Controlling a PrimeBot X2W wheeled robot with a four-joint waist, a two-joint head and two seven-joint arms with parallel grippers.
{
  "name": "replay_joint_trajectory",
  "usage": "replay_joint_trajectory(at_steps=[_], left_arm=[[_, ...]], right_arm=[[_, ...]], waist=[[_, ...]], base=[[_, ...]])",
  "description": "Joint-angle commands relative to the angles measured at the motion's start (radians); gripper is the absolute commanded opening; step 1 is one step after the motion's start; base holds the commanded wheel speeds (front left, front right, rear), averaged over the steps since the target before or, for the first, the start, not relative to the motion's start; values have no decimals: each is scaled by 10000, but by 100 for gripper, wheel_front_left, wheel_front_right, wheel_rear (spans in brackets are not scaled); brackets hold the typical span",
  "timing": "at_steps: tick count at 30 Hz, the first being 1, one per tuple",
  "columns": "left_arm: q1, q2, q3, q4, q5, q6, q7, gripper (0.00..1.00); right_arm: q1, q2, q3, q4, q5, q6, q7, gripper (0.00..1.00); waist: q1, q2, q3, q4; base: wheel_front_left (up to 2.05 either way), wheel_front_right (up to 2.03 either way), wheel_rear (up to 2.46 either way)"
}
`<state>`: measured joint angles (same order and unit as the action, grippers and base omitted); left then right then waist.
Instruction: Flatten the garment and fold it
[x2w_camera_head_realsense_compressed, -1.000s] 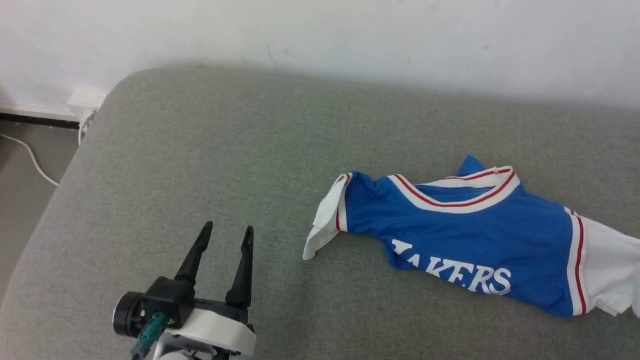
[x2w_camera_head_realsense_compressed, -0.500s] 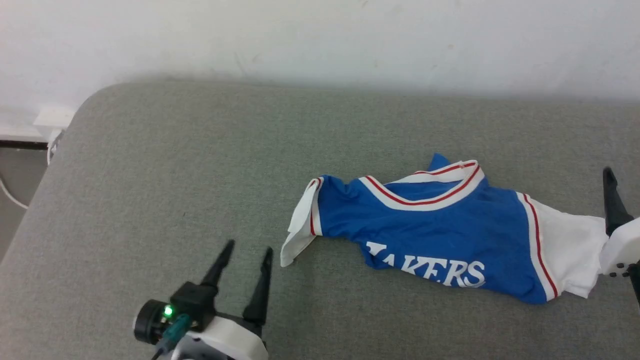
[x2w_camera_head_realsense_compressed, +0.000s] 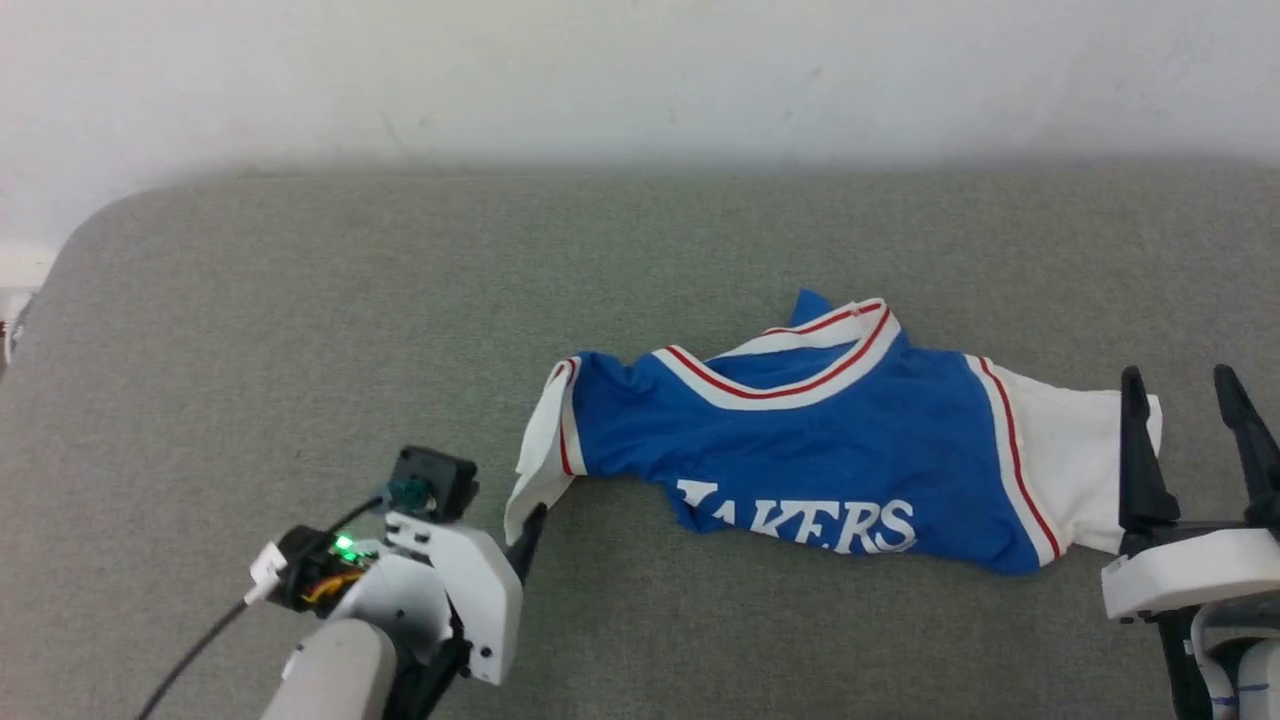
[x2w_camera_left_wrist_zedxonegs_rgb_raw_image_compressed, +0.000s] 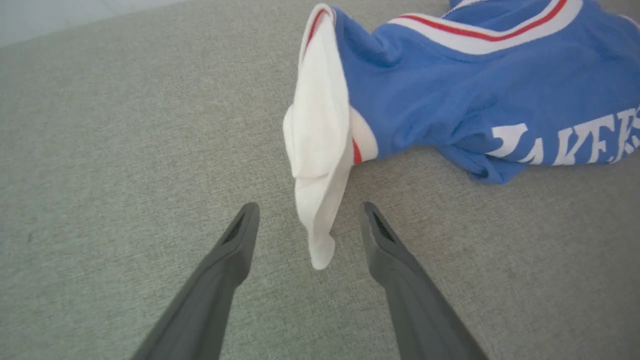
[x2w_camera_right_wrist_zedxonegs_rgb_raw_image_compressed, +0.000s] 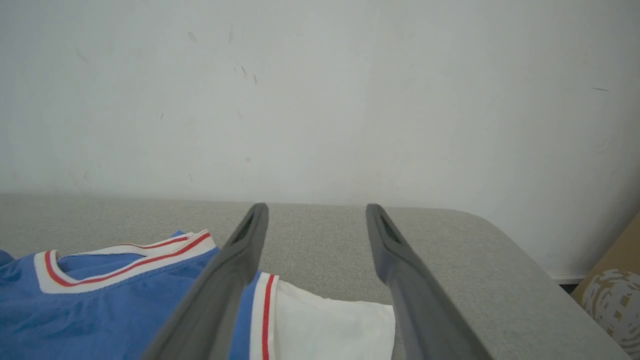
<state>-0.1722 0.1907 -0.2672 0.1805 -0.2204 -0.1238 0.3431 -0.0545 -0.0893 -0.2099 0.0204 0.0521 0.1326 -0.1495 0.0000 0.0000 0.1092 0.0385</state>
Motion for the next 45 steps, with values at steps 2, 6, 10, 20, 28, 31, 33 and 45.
replay_joint_trajectory(at_steps=[2, 6, 10, 20, 28, 31, 33, 45], left_arm=[[-376, 209, 75, -177, -71, -20, 415, 100], [-537, 343, 130, -180, -146, 28, 834, 99], [-532, 443, 99, -212, -354, 13, 1082, 0], [-746, 664, 607, -609, -437, 366, 261, 0], [-231, 621, 1550, -1723, -1767, 514, 501, 0], [-18, 647, 1825, -2216, -2227, 503, 709, 0], [177, 659, 2101, -2667, -2748, 486, 954, 0], [-204, 1343, 3347, -1807, -2543, 1880, 1525, 0]], right_arm=[[-44, 93, 134, 122, -52, -19, -124, 100], [-178, 151, 160, 249, -84, -19, -207, 100], [-240, 193, 133, 370, -120, -19, -288, 100], [-392, 271, 98, 793, -220, -19, -424, 100], [-365, 317, 16, 924, -278, -19, -457, 100], [-350, 327, -9, 917, -276, -19, -456, 100], [-348, 335, -40, 898, -272, -19, -447, 100], [-788, 361, 236, 797, -242, -19, -407, 100]], waist=[[0, 0, 278, -322], [0, 0, 493, -506], [0, 0, 639, -575], [0, 0, 399, -450], [0, 0, 214, -242], [0, 0, 229, -165], [0, 0, 283, -89], [0, 0, 1203, -134]], base=[[0, 0, 0], [0, 0, 0], [0, 0, 0], [0, 0, 0], [0, 0, 0], [0, 0, 0], [0, 0, 0], [0, 0, 0]])
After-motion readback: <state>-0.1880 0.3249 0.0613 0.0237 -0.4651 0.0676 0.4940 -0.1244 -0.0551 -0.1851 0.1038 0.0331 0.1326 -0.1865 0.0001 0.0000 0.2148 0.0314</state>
